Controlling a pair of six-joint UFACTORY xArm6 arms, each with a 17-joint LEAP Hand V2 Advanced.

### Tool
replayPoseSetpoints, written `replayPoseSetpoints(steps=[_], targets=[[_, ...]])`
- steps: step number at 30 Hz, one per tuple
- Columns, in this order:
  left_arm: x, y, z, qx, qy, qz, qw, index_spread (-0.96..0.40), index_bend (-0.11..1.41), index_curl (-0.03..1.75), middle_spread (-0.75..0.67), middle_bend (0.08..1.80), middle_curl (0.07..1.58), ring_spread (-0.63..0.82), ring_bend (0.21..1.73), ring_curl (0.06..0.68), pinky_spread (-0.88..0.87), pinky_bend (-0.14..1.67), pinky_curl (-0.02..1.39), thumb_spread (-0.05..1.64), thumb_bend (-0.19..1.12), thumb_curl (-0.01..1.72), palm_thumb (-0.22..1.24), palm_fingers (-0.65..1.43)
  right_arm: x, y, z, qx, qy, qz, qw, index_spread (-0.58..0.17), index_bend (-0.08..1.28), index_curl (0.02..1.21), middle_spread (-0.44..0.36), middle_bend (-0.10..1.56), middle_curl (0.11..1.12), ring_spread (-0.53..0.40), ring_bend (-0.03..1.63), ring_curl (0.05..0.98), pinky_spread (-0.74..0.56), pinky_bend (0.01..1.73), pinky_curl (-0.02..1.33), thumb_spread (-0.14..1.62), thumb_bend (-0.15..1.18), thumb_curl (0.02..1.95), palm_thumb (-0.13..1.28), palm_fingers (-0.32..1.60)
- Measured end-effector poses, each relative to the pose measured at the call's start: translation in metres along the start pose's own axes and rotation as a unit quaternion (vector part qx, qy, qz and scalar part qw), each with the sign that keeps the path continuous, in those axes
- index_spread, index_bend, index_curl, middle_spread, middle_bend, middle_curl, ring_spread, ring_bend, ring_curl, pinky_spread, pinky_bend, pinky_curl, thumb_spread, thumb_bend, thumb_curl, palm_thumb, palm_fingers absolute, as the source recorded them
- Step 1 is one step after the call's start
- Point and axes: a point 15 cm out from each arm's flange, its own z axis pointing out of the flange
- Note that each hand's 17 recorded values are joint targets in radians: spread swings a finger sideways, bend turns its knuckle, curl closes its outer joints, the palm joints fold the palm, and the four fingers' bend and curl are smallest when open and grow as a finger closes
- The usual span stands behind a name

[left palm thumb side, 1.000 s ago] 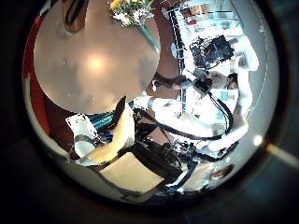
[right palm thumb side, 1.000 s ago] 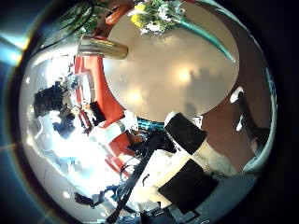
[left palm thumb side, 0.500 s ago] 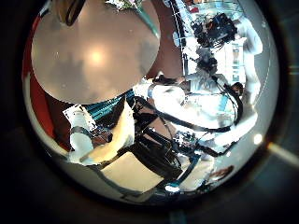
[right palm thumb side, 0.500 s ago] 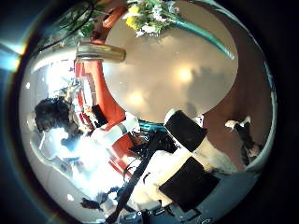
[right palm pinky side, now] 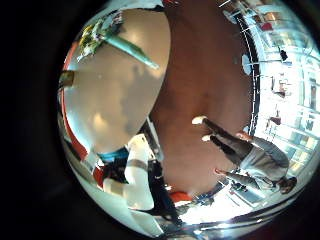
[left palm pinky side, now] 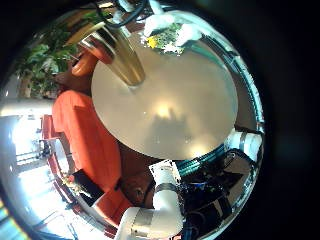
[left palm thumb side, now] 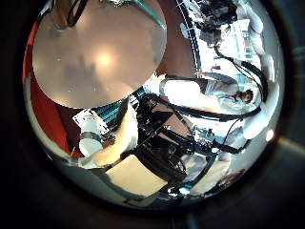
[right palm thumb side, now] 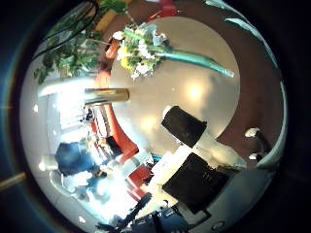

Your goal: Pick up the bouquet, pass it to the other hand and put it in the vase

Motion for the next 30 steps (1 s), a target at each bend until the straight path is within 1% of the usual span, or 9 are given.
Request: replayPoseSetpoints(steps=[7,10,16,22,30], targets=[[0.002,-0.003,0.000,0.000,0.000,0.006,1.0000,0.06,0.19,0.39,0.39,0.20,0.34,0.53,0.47,0.194,0.52,0.18,0.25,1.11,-0.02,0.36,0.39,0.17,0.013,-0.031,0.048,-0.060,-0.011,0.016,0.998,-0.243,0.17,0.27,-0.068,0.40,0.41,-0.083,0.82,0.285,0.23,0.58,0.24,1.08,-0.02,0.39,0.52,0.43],[0.001,-0.007,0.003,0.002,-0.001,0.006,1.0000,0.06,0.19,0.39,0.39,0.20,0.34,0.53,0.46,0.194,0.52,0.18,0.25,1.11,-0.02,0.36,0.39,0.17,0.017,-0.042,0.067,-0.078,-0.010,0.019,0.997,-0.240,0.18,0.28,-0.070,0.41,0.41,-0.093,0.82,0.285,0.21,0.58,0.23,1.07,-0.02,0.40,0.52,0.42],[-0.003,-0.013,0.007,-0.003,-0.001,0.005,1.0000,0.06,0.19,0.39,0.39,0.20,0.34,0.53,0.46,0.194,0.51,0.18,0.25,1.11,-0.02,0.36,0.39,0.17,0.017,-0.069,0.096,-0.089,-0.006,0.023,0.996,-0.234,0.18,0.30,-0.062,0.41,0.42,-0.104,0.83,0.284,0.20,0.59,0.22,1.06,-0.02,0.40,0.54,0.41],[-0.003,-0.017,0.005,-0.003,-0.001,0.004,1.0000,0.06,0.19,0.39,0.39,0.20,0.35,0.53,0.46,0.192,0.51,0.18,0.24,1.11,-0.02,0.36,0.39,0.17,0.015,-0.089,0.120,-0.111,-0.004,0.024,0.993,-0.224,0.18,0.32,-0.039,0.40,0.42,-0.088,0.84,0.282,0.19,0.61,0.21,1.05,-0.02,0.41,0.57,0.39],[-0.005,-0.021,0.004,-0.006,-0.002,0.002,1.0000,0.06,0.19,0.39,0.39,0.20,0.34,0.53,0.46,0.191,0.51,0.18,0.24,1.11,-0.02,0.36,0.39,0.17,0.017,-0.096,0.151,-0.146,0.012,0.021,0.989,-0.223,0.18,0.33,-0.026,0.40,0.42,-0.078,0.83,0.276,0.19,0.62,0.19,1.05,-0.03,0.41,0.57,0.37]])
